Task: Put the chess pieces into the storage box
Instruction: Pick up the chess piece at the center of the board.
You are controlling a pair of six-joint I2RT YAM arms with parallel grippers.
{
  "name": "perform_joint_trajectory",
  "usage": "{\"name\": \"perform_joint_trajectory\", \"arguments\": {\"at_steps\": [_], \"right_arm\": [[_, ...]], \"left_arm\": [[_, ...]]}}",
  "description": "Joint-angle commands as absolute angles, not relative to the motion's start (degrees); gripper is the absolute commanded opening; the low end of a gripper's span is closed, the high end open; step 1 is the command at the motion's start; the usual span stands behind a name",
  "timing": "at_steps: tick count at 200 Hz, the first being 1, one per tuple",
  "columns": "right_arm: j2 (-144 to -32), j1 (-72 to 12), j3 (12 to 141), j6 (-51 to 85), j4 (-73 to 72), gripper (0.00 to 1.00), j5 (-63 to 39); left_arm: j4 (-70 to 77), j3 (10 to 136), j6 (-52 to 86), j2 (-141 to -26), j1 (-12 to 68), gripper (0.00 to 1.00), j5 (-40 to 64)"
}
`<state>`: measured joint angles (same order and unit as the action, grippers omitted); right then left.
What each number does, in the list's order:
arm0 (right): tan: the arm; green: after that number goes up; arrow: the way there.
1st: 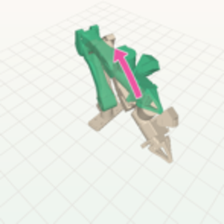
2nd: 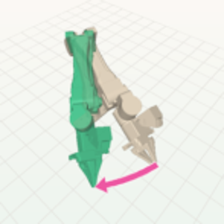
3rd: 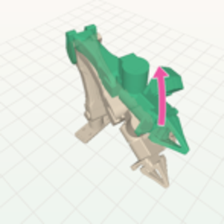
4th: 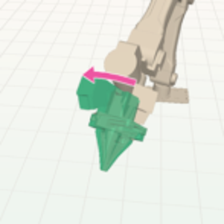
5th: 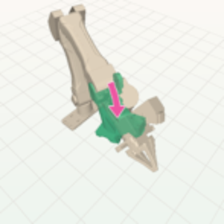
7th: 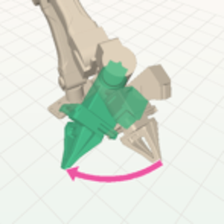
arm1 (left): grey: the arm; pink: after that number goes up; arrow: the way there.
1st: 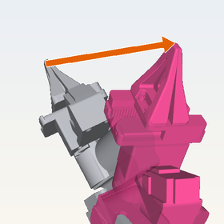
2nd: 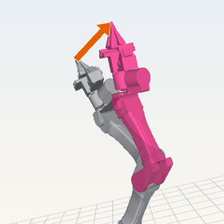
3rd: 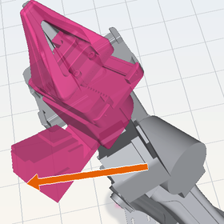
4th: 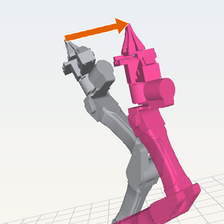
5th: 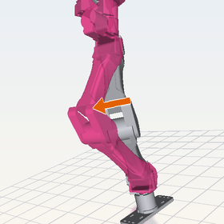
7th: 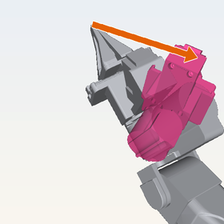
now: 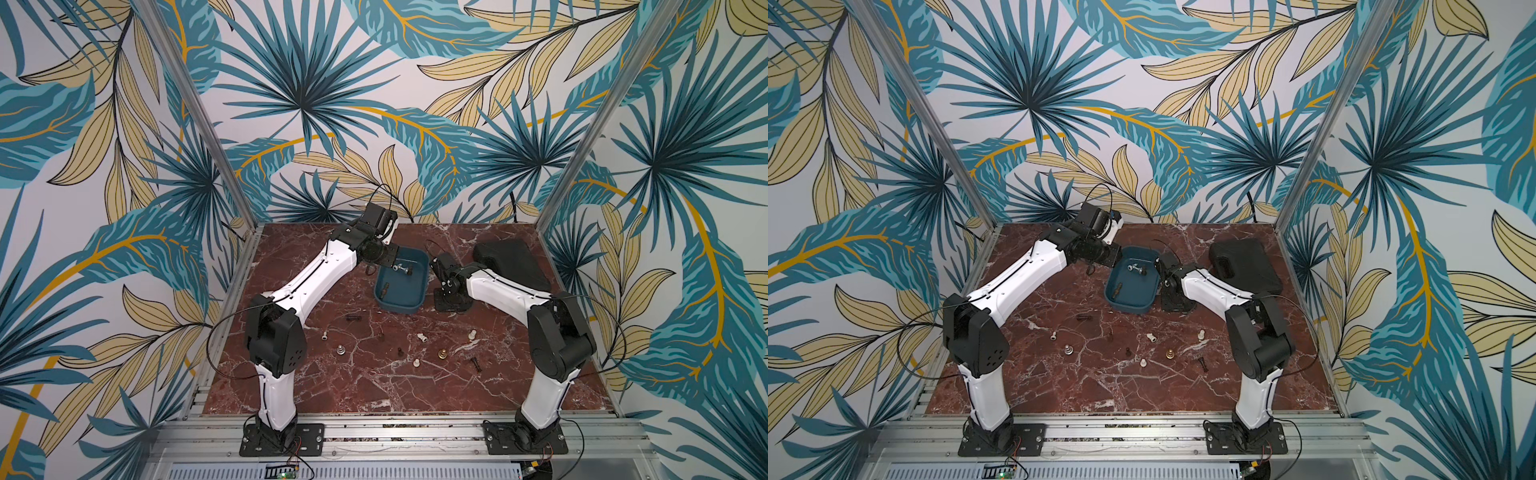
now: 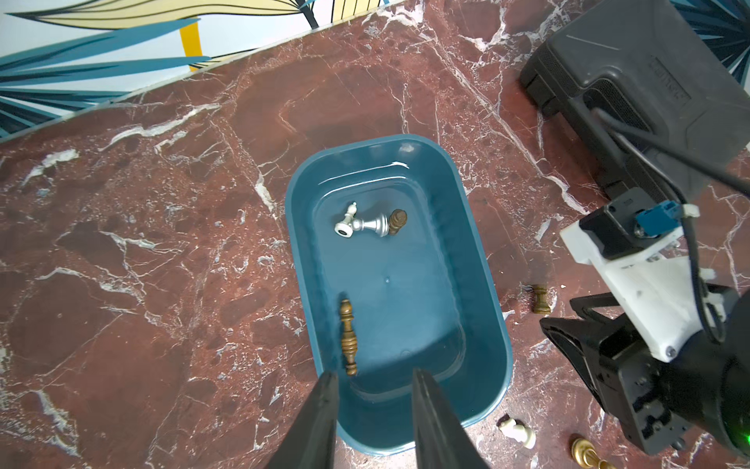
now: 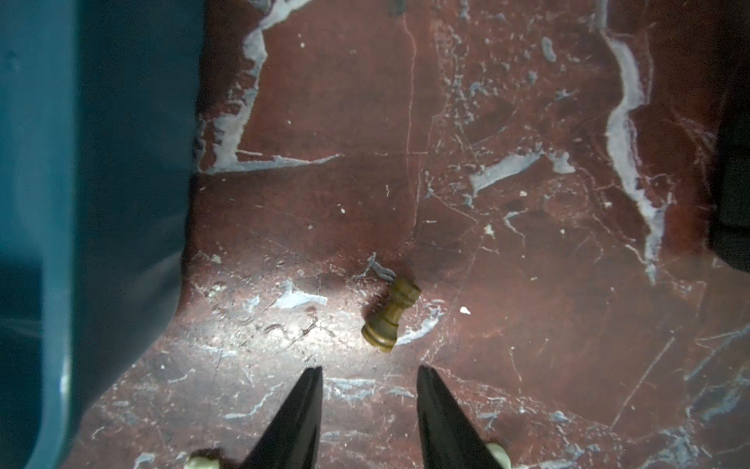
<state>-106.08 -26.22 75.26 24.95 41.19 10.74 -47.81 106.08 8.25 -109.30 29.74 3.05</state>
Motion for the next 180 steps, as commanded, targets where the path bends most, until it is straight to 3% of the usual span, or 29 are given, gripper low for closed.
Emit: {"name": "perform_joint_trajectory", "arguments": {"at_steps": [1,110,180], "right_arm": [[-107.54,-25.84,74.57,26.08,40.0,0.43,11.95],[-111.38,-23.2,72.75,27.16,35.96,0.38,10.24],[-110.49,-23.12,70.19,27.46,35.03,0.19,8.24]], "left_arm": [[-47.64,105.21,7.37,-107.63,29.45,0.35,1.77],[-46.99,103.84,7.29,-107.23,29.51,0.35,1.47],[-46.93,104.02,7.02,-106.62,29.36,0.35,0.55]]}}
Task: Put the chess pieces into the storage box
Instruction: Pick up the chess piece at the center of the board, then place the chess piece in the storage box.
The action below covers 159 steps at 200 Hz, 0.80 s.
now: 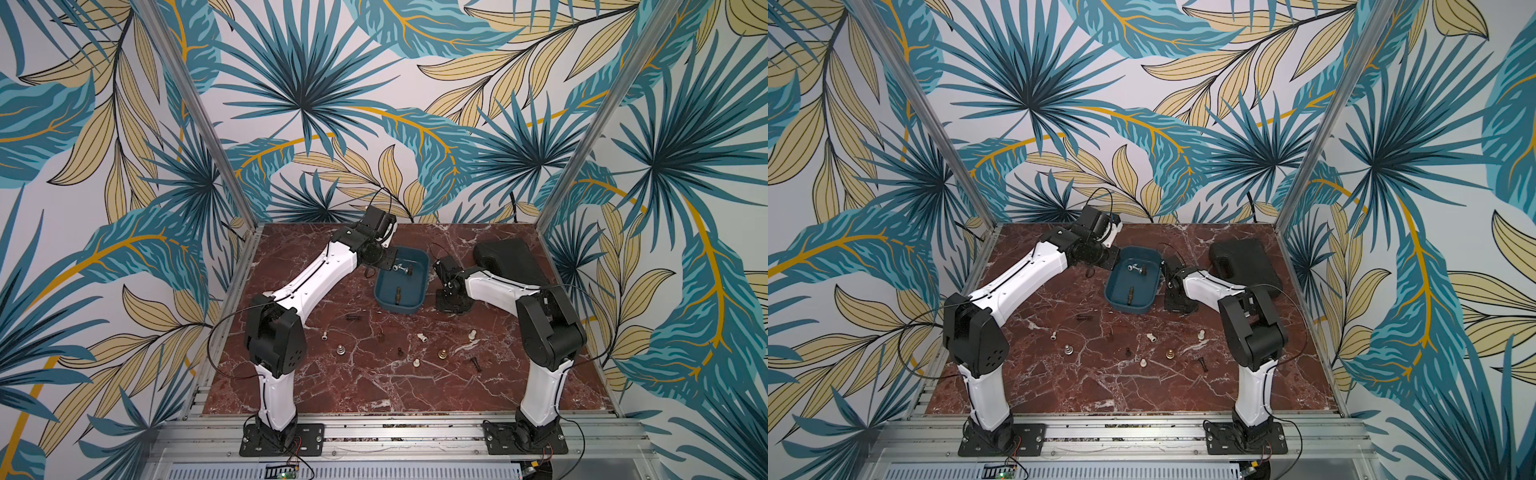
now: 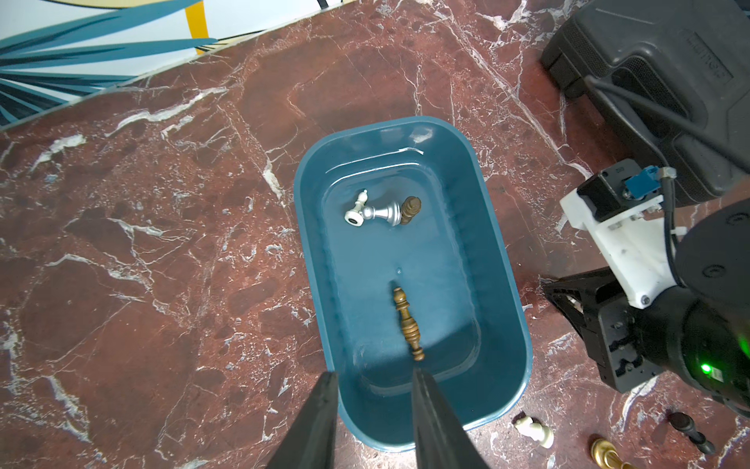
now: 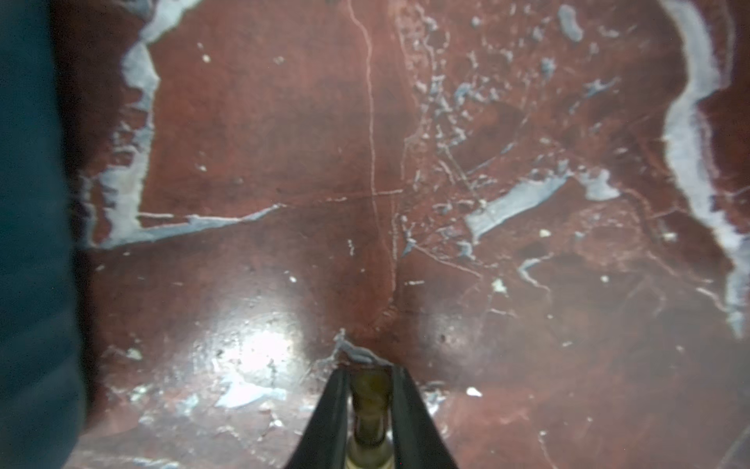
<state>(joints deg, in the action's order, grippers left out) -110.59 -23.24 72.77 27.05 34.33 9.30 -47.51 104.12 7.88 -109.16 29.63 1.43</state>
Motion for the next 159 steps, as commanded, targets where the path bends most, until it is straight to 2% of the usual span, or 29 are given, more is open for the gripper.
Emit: {"name": "perform_joint_trajectory", "arguments": {"at_steps": [1,42,102,129,159], "right_arm": [[-110.44,-23.12,70.16,27.49,35.0,0.19,8.21],[-107.22,-23.12,69.94,26.9,36.29,0.1,9.15],[-97.43,-23.42,75.79,24.74,40.28,0.09,9.92],[-98.93,-25.72,84.09,23.05,41.61,0.09,8.82],[-105.41,-29.74,94.14,21.42,41.9,0.09,6.5]], "left_arm": [[-46.93,104.0,7.03,-106.57,29.36,0.35,0.54],[-47.1,103.84,6.86,-105.83,29.09,0.35,-0.08],[-45.73,102.01,6.68,-102.04,27.61,0.35,-2.0],[-44.45,100.07,7.02,-99.34,26.7,0.35,-2.9],[-41.47,96.07,7.52,-96.46,25.68,0.35,-2.9]]}}
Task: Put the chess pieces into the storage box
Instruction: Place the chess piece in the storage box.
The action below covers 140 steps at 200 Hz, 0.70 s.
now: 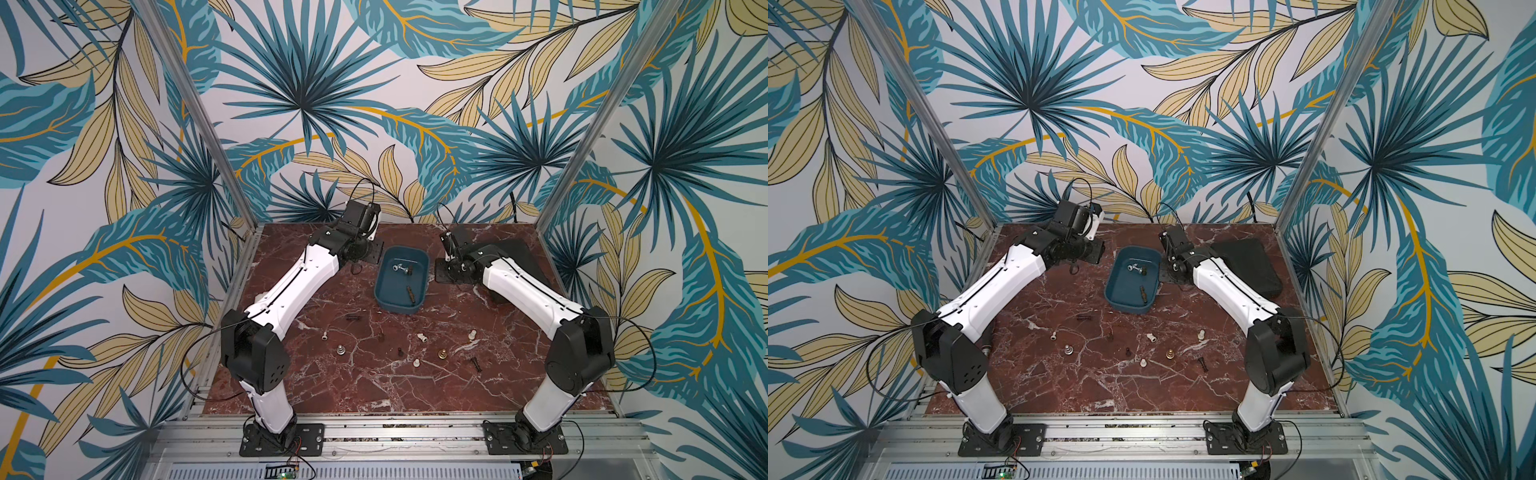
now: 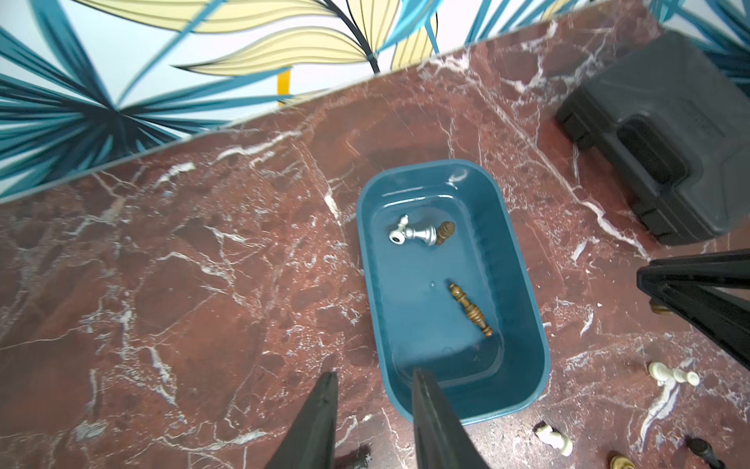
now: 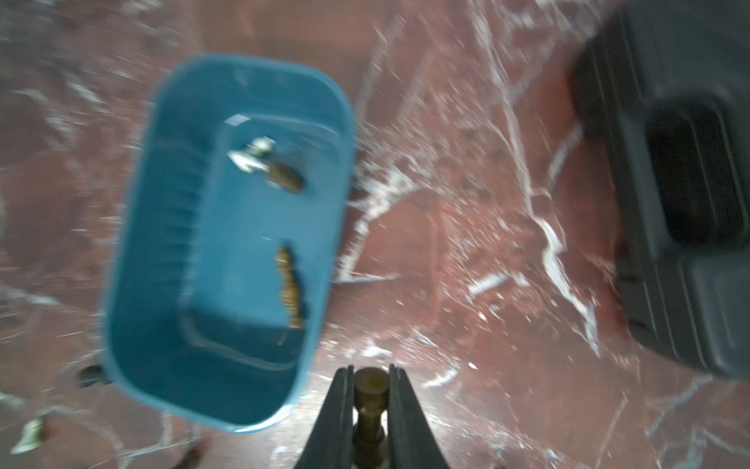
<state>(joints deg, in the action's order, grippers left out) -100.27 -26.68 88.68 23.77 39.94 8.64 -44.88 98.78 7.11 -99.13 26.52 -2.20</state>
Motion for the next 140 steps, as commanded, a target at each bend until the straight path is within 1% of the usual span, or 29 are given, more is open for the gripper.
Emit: {"name": "perform_joint_trajectory", "arguments": {"at_steps": [1,32,85,140], "right_arm": [[-105.7,-29.85,94.53,21.34,41.96,0.09,6.46],[-113.3,-31.63,101.6,21.53,42.4,0.1,4.26],[-122.95,-32.52,107.89,21.36,43.11,0.1,2.24],[-128.95,-32.79,110.72,21.38,44.04,0.17,1.44]], "left_arm": [[-41.43,95.94,7.49,-96.39,25.63,0.35,-2.9],[-41.87,94.43,7.51,-95.63,24.84,0.35,-2.9],[-42.19,93.25,7.08,-95.33,23.82,0.35,-2.9],[-42.01,92.81,7.03,-95.41,23.53,0.35,-2.22]]}}
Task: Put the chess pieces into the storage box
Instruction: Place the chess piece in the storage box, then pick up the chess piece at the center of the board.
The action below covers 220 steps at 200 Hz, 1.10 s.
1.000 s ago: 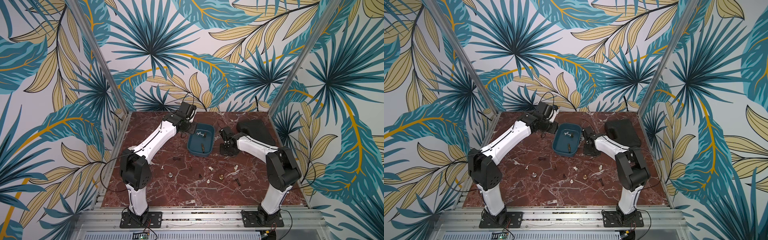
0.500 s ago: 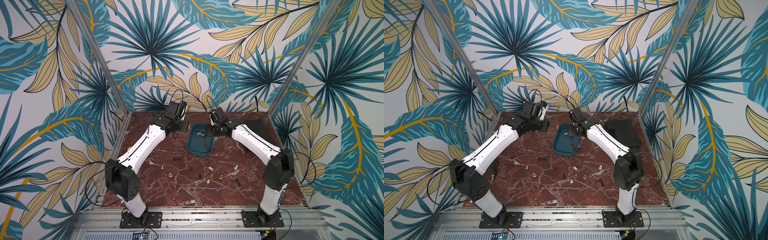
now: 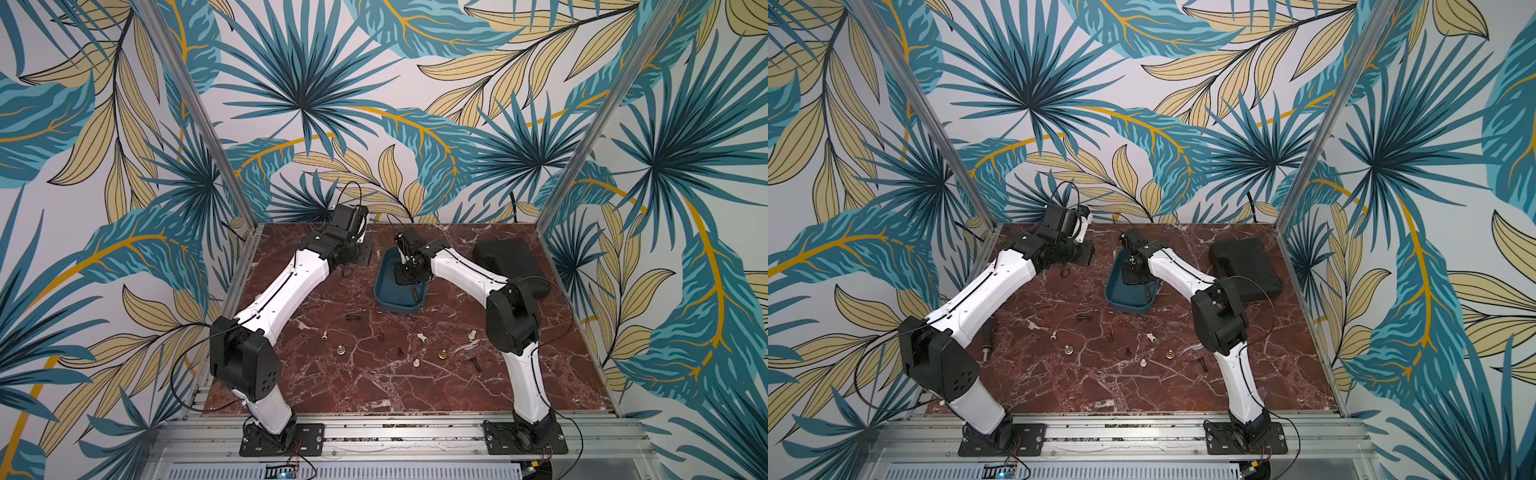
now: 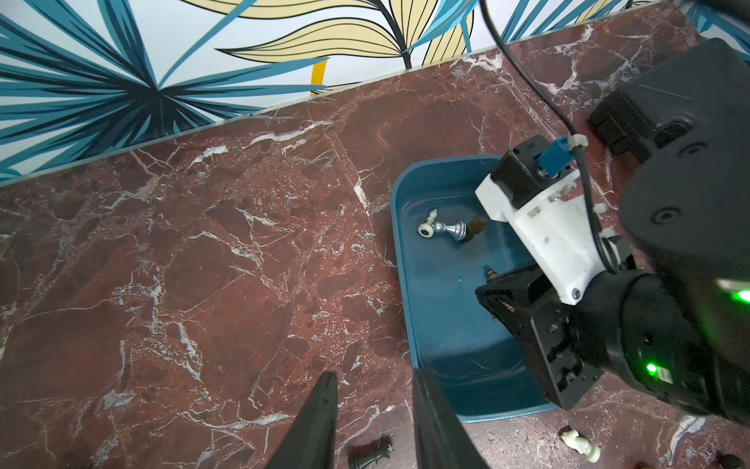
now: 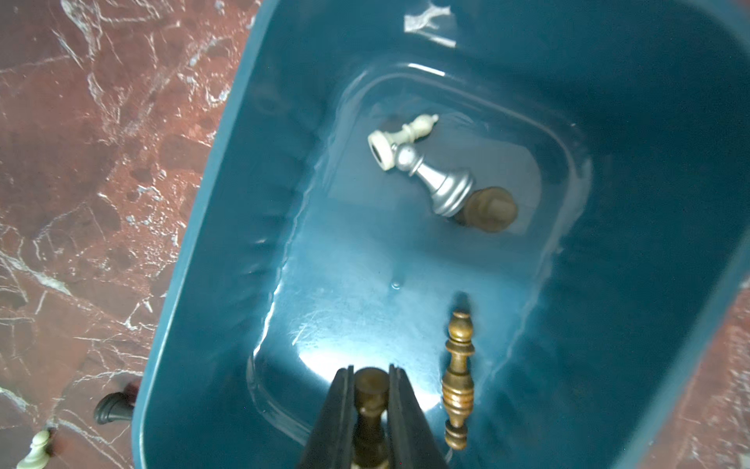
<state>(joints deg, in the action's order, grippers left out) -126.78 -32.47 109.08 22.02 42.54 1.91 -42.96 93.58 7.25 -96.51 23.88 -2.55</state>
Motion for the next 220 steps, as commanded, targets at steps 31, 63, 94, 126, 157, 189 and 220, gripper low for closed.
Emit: {"name": "perform_joint_trajectory", "arguments": {"at_steps": [31,63,94,126,157,189,220], "right_arm": [[-131.75,-32.78,112.35,20.94,44.84,0.24,2.35],[-133.48,-32.83,113.51,20.68,45.31,0.27,3.15],[-131.9,-32.89,113.23,21.0,45.45,0.27,3.21],[-125.41,-32.87,111.02,21.22,45.39,0.27,3.33],[-115.38,-32.8,104.92,20.85,44.23,0.28,6.62],[-102.15,-30.89,91.7,21.16,40.9,0.28,13.13],[-89.34,-26.92,79.45,22.68,39.81,0.34,18.04]], "left_arm": [[-41.92,92.46,7.02,-95.67,23.55,0.35,-1.75],[-42.14,92.46,7.02,-96.11,23.44,0.35,-1.3],[-43.43,92.64,7.12,-96.12,23.55,0.35,-1.2],[-44.56,91.23,7.37,-95.34,23.55,0.36,-0.67],[-43.1,88.41,5.96,-93.88,26.94,0.36,2.86],[-42.23,88.32,4.4,-94.9,35.6,0.36,3.67],[-39.09,88.24,3.24,-96.4,41.91,0.37,7.15]]}}
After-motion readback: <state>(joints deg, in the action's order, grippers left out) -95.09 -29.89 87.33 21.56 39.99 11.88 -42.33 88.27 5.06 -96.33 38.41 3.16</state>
